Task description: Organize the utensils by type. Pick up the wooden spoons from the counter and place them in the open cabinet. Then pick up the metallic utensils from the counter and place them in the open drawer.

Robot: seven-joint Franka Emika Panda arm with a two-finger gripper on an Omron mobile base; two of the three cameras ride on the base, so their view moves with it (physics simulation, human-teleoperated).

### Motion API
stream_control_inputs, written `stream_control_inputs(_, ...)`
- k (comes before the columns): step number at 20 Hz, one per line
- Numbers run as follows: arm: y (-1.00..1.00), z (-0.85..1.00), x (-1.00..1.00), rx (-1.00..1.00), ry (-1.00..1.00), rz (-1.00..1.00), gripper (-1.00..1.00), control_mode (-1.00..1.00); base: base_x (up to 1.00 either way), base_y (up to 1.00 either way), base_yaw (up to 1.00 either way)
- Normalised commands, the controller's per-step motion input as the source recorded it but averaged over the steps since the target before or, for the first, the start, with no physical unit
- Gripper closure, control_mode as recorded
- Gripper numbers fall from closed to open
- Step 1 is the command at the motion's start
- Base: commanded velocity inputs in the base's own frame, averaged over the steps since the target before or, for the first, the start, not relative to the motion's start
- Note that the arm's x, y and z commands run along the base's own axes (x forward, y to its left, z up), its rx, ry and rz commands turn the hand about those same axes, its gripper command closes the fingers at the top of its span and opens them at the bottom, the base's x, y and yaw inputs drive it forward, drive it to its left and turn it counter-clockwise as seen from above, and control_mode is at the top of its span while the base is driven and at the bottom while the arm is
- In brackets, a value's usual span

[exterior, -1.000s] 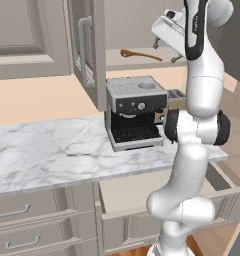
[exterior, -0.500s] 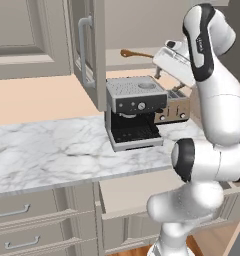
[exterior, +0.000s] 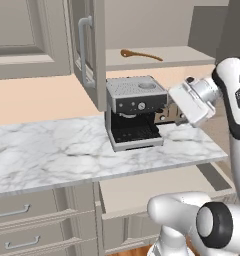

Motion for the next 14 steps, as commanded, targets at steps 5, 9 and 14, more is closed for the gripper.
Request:
stream_control_inputs(5, 0.00, -0.12, -0.32, 0.12, 0.29, -0.61, -1.00, -1.00, 0.00, 0.00, 0.00)
stream_control_inputs(9, -0.08, 0.01, -0.47, 0.03, 0.17, -0.67, -1.00, -1.00, 0.00, 0.00, 0.00)
stream_control_inputs(14, -0.19, 0.00, -0.53, 0.00, 0.18, -0.60, -1.00, -1.00, 0.00, 0.00, 0.00)
